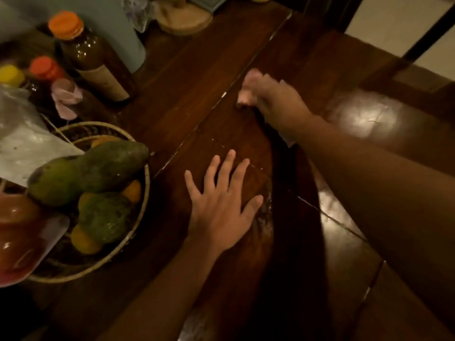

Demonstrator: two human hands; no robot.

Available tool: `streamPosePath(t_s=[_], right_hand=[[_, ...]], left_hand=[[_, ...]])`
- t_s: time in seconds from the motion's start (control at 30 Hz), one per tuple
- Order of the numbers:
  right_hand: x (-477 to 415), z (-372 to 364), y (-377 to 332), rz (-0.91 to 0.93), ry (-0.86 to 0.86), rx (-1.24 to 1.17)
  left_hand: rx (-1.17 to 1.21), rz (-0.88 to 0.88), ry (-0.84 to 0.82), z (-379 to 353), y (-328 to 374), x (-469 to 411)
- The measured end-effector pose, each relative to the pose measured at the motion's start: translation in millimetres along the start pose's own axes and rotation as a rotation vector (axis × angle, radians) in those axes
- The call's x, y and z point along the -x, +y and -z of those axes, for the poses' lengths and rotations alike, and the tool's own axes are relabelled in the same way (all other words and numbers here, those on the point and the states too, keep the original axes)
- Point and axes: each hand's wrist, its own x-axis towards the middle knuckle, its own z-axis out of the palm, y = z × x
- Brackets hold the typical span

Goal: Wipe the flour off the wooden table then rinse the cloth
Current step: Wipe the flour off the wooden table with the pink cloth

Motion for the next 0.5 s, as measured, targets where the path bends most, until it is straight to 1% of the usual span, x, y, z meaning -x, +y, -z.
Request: streamPosePath(t_s=[0.03,0.07,0.1,0.17,0.2,0.3,0.33,0.37,0.4,0.47,0.5], right_hand=[[-18,-4,-12,-0.075,0.052,0.028],[-33,-10,-27,-0.085,0.073,0.063],[-45,-17,-43,-0.030,0.072,0.080],[-56,-32,-72,0.200,0.013,0.054],[-57,-40,-86,0.324,-0.051,0.040],[-48,-59,-112,0.670,-0.352,0.048],[-46,-59,-112,0.750,-0.439,0.049],[-51,-59,-110,0.783,-0.466,0.059],[-57,-58,-106,0.746,-0.417,0.063],[-76,-57,-109,0.524,-0.183,0.003],[-85,-57,-117,0.416,-0.103,-0.012]], left_hand=[[0.011,-0.004,-0.006,0,-1,-1],[0.004,-0.010,-0.010,0,-2,-1],[-0.018,-0.015,-0.010,1,-3,-2],[-0.052,-0.024,-0.011,1,-1,-1],[-0.049,-0.024,-0.019,1,-2,-1],[-0.007,-0.023,-0.040,2,-1,-1],[0.006,-0.022,-0.040,2,0,0],[0.015,-0.022,-0.037,2,-1,1],[0.026,-0.026,-0.029,3,0,1],[0.042,-0.031,-0.032,5,0,2],[0.035,-0.035,-0.050,8,0,2]])
